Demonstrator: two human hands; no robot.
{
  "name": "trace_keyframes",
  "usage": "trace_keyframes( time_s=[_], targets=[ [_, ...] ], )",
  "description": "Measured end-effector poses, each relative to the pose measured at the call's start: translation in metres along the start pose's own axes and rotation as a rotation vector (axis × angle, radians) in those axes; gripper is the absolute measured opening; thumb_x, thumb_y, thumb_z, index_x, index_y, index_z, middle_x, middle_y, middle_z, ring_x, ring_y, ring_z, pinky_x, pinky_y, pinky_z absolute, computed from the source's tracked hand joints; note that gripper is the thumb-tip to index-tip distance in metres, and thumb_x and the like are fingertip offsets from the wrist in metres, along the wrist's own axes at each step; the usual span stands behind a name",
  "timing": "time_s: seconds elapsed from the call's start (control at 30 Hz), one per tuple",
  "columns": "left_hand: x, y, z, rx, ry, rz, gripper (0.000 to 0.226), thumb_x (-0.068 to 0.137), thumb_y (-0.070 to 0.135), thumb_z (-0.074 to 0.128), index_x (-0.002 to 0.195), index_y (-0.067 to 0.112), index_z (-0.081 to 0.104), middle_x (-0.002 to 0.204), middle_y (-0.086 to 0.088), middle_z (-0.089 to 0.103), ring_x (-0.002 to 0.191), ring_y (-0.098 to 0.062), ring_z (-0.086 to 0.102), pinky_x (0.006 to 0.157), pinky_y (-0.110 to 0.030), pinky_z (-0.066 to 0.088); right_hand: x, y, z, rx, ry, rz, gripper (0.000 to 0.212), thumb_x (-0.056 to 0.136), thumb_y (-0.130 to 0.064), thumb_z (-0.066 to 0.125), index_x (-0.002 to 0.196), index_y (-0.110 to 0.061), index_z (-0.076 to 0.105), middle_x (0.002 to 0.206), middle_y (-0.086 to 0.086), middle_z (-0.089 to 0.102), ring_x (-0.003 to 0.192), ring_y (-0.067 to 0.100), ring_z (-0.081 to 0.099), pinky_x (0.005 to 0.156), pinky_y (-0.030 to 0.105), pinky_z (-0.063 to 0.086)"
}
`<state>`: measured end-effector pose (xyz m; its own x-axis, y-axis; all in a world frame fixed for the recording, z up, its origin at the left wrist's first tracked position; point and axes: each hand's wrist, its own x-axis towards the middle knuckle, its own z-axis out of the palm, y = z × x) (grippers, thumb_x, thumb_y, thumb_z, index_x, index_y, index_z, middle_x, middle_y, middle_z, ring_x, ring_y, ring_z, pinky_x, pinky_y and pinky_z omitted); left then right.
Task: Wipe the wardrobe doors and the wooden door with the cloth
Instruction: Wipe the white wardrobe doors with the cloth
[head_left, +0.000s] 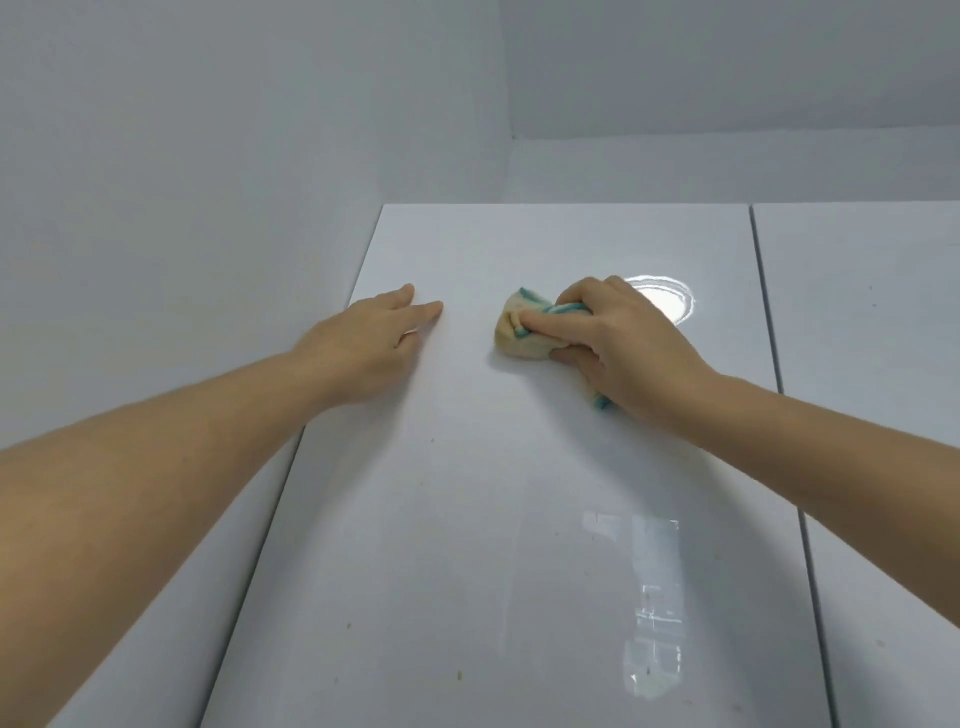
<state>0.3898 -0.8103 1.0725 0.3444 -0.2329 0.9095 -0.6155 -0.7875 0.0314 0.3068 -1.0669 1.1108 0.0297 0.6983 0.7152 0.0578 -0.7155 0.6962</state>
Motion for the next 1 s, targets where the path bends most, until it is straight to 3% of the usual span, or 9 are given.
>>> trace_keyframes(
  time_s=[0.1,0.23,0.37,0.5,0.63,0.73,0.87,1.0],
  targets=[
    [-0.002,0.004,0.002,-0.002,0.016,-0.01,0.047,0.105,0.033,0.024,0.151,0.042,0.023,0.163,0.01,0.008,0.149,-0.013,0.013,0.116,-0.039,0.024,-0.033,-0.013,-0.009,0.043,-0.075,-0.125,0.035,0.095,-0.026,0.046,0.121,-0.024,0.07,0.101,0.012,0.062,0.078,0.03,0.052,0.072,0.036,0.046],
    [-0.005,0.012,0.001,-0.004,0.038,-0.011,0.046,0.106,0.034,0.021,0.152,0.036,0.026,0.16,0.006,0.018,0.144,-0.016,0.022,0.11,-0.039,0.028,-0.054,-0.005,-0.021,-0.015,-0.17,-0.29,0.038,0.092,-0.012,0.051,0.122,-0.027,0.068,0.107,0.009,0.063,0.082,0.031,0.054,0.072,0.041,0.048],
    [-0.008,0.012,0.002,0.024,0.044,-0.026,0.046,0.106,0.036,0.017,0.151,0.038,0.025,0.158,0.007,0.021,0.142,-0.016,0.025,0.107,-0.04,0.032,-0.032,0.041,-0.035,-0.081,-0.039,-0.122,0.033,0.094,-0.018,0.051,0.122,-0.023,0.069,0.106,0.011,0.065,0.081,0.035,0.055,0.074,0.046,0.05],
    [-0.01,0.013,0.003,0.048,0.058,-0.026,0.047,0.105,0.041,0.015,0.15,0.039,0.026,0.156,0.007,0.025,0.14,-0.016,0.027,0.105,-0.043,0.036,-0.032,0.051,-0.038,-0.072,0.005,0.05,0.04,0.089,-0.003,0.062,0.124,-0.023,0.067,0.108,0.01,0.063,0.085,0.034,0.051,0.078,0.048,0.05],
    [-0.01,0.011,0.001,0.047,0.065,-0.013,0.047,0.103,0.046,0.015,0.146,0.039,0.033,0.152,0.006,0.031,0.138,-0.017,0.03,0.104,-0.043,0.036,-0.062,0.031,-0.046,-0.037,-0.064,-0.044,0.033,0.094,-0.019,0.054,0.124,-0.021,0.067,0.109,0.01,0.063,0.087,0.03,0.051,0.08,0.039,0.048],
    [-0.008,0.01,0.002,0.033,0.062,-0.017,0.048,0.102,0.05,0.015,0.147,0.044,0.03,0.16,0.011,0.02,0.145,-0.014,0.022,0.108,-0.042,0.031,-0.095,0.017,-0.051,-0.01,-0.133,-0.142,0.034,0.094,-0.016,0.055,0.126,-0.023,0.067,0.111,0.007,0.062,0.087,0.028,0.052,0.08,0.036,0.047],
    [-0.007,0.008,0.002,0.034,0.074,-0.01,0.047,0.102,0.05,0.015,0.145,0.044,0.033,0.158,0.01,0.024,0.142,-0.016,0.028,0.105,-0.042,0.034,-0.103,0.022,-0.062,-0.02,-0.207,-0.266,0.035,0.096,-0.017,0.048,0.126,-0.028,0.064,0.115,0.004,0.061,0.089,0.026,0.052,0.08,0.034,0.046],
    [-0.005,0.002,0.002,0.055,0.075,-0.003,0.047,0.101,0.051,0.014,0.146,0.05,0.029,0.16,0.013,0.018,0.146,-0.011,0.02,0.108,-0.042,0.031,-0.072,0.056,-0.066,-0.071,-0.1,-0.174,0.031,0.097,-0.019,0.05,0.122,-0.021,0.069,0.109,0.01,0.064,0.088,0.029,0.054,0.081,0.037,0.046]
  ],
)
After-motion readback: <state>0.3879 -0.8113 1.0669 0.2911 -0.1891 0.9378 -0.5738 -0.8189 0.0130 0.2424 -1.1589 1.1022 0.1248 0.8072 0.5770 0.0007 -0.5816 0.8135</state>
